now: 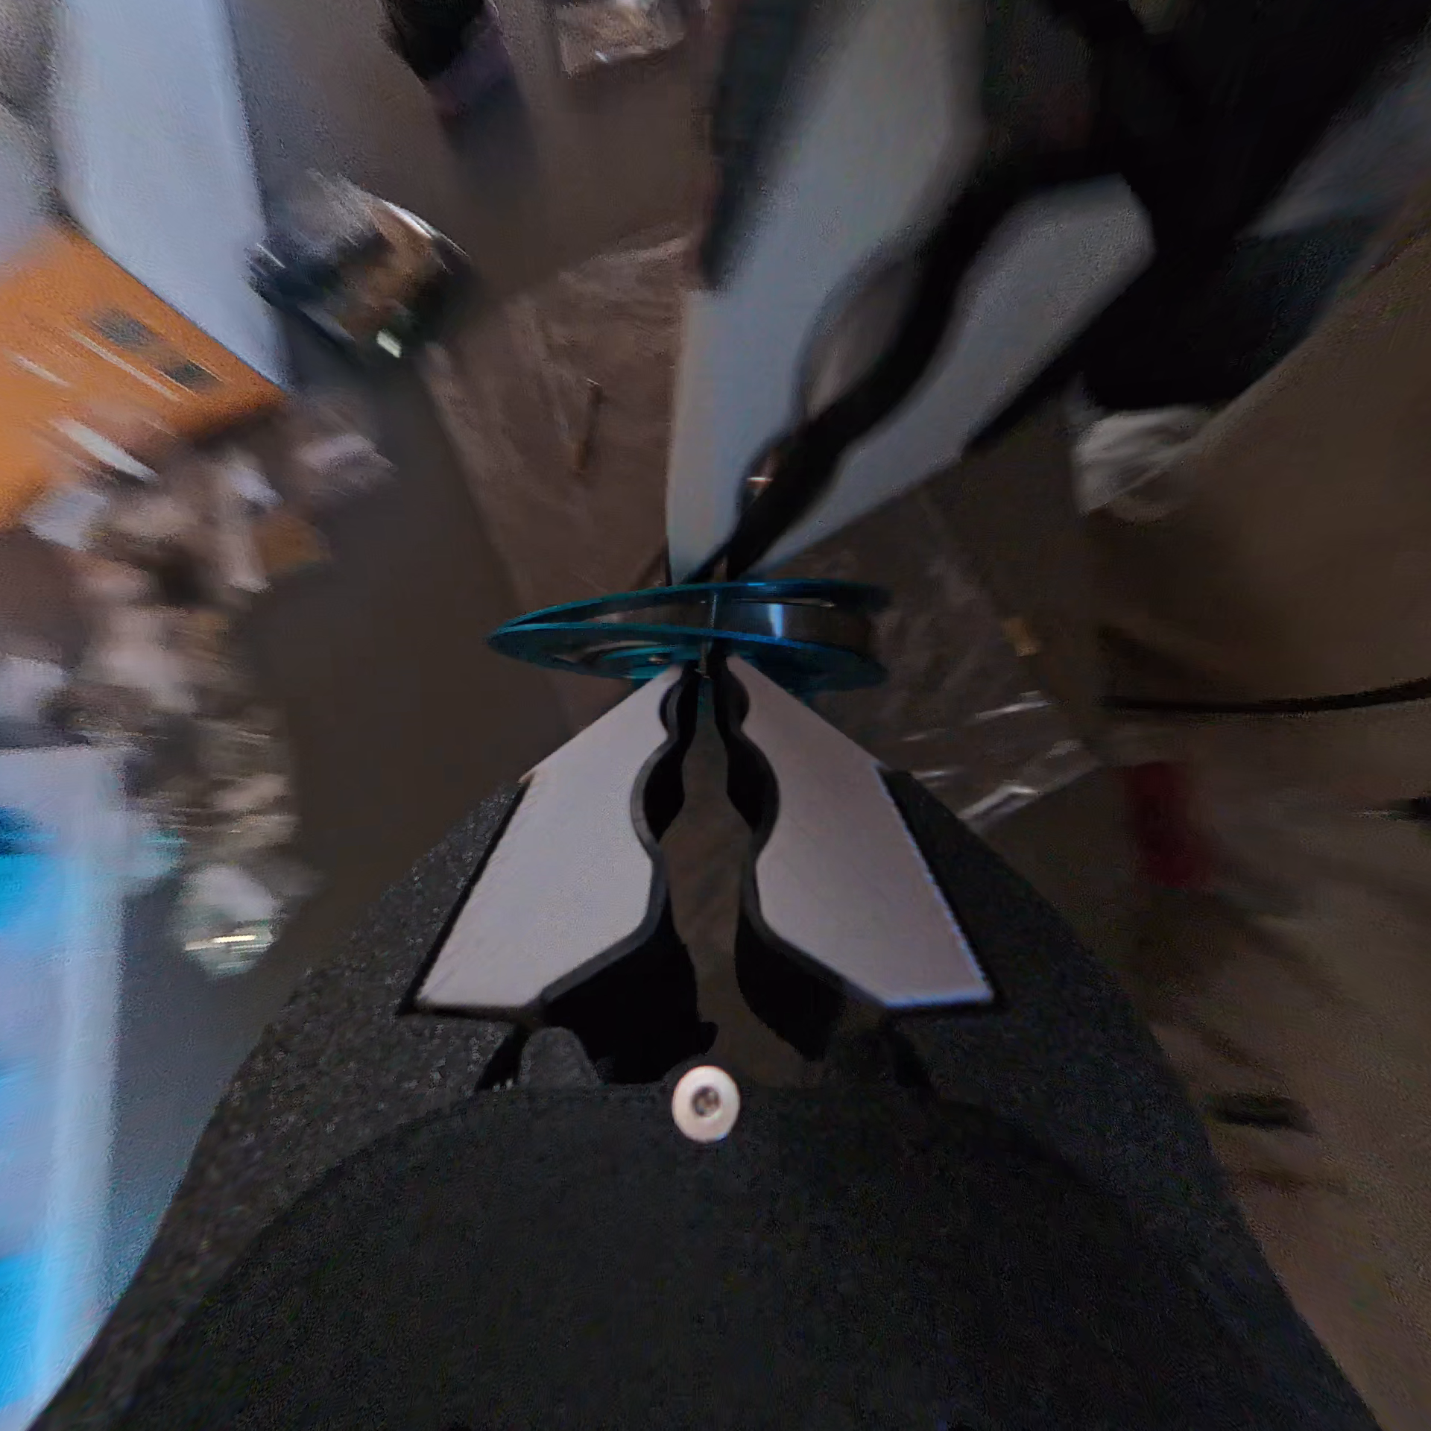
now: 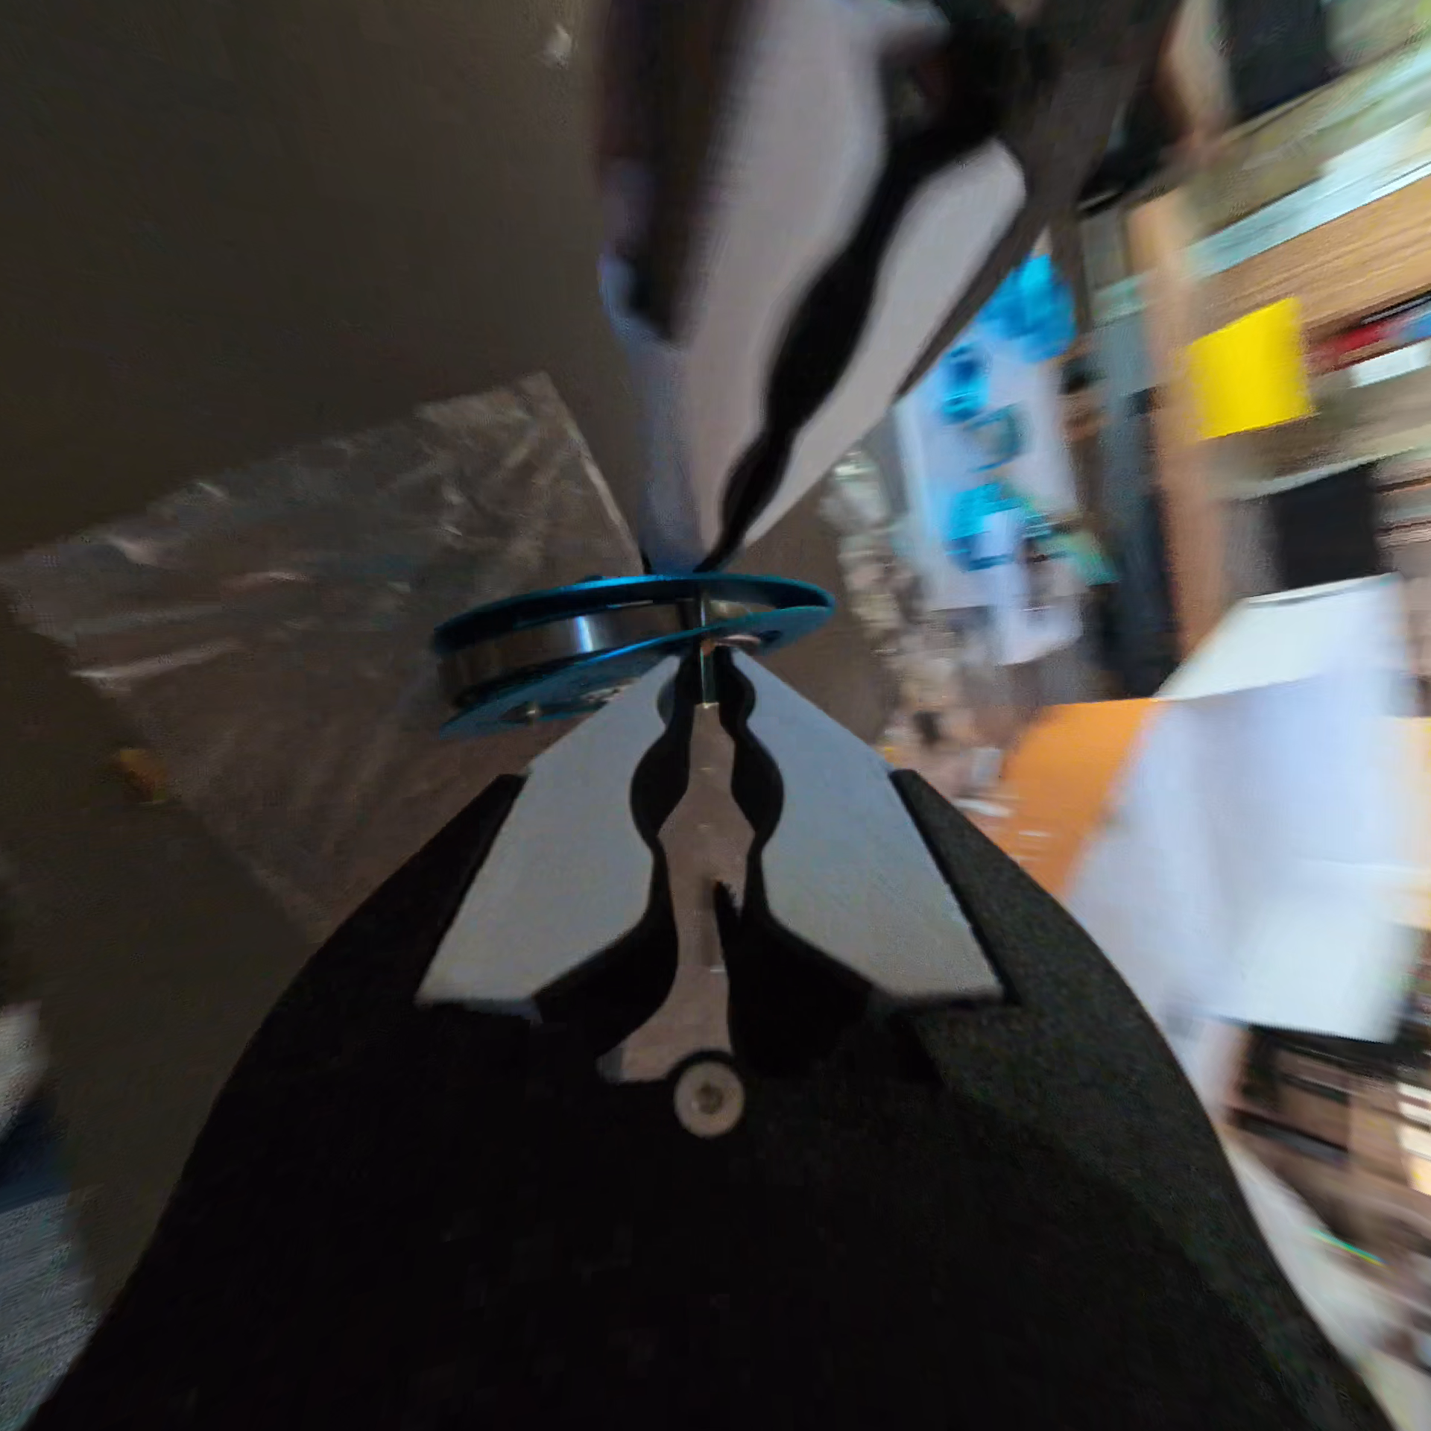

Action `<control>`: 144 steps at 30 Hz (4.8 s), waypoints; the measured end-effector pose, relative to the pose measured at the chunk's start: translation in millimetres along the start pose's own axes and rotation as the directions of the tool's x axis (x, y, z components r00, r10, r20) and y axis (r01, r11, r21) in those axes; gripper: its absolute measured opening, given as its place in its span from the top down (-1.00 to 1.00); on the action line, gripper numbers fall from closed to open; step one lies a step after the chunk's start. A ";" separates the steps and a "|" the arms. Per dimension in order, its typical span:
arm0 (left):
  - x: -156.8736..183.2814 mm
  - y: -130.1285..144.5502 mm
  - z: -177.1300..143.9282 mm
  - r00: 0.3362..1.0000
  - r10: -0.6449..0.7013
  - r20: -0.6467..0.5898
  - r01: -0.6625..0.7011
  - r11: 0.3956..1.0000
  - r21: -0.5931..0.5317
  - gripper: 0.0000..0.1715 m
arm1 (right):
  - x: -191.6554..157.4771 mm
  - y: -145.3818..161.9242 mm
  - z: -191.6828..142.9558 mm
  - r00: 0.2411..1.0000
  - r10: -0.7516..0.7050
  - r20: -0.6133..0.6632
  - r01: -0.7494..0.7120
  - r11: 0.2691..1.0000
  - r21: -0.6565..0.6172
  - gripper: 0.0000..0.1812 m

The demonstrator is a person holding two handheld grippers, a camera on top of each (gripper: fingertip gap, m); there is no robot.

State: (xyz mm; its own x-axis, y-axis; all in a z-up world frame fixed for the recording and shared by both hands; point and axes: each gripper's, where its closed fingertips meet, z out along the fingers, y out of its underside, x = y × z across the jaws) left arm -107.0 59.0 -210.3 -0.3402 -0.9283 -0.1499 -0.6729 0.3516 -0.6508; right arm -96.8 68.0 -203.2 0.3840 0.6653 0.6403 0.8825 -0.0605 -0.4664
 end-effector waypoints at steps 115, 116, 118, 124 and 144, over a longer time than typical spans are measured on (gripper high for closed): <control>-1.3 -4.6 2.5 0.811 0.269 0.520 -0.304 0.953 -0.018 0.97 | -8.9 31.3 -67.3 0.843 0.529 -0.100 -0.453 0.797 0.399 0.72; 1.5 -4.3 2.5 0.828 0.244 0.505 -0.286 0.958 0.006 0.97 | -12.0 30.5 -65.6 0.818 0.560 -0.132 -0.466 0.780 0.417 0.73; 4.6 -3.6 1.9 0.843 0.192 0.503 -0.246 0.968 0.042 0.96 | -23.0 28.1 -58.2 0.776 0.621 -0.110 -0.532 0.739 0.413 0.72; 10.2 -0.2 -0.6 0.847 0.072 0.527 -0.156 0.981 0.117 0.97 | -50.7 11.9 -44.7 0.716 0.683 0.142 -0.672 0.621 0.404 0.69; 21.5 4.0 -0.8 0.876 -0.125 0.465 0.031 0.978 0.204 0.97 | -54.2 9.1 -42.7 0.660 0.701 0.270 -0.733 0.522 0.437 0.77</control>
State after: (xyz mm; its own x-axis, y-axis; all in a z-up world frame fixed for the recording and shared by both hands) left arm -117.5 40.6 -215.5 0.0917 -0.9136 -0.3962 -0.5351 0.2904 -0.7933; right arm -98.0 -0.4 -216.1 0.7986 0.5980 -0.0687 0.0611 -0.1941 -0.9791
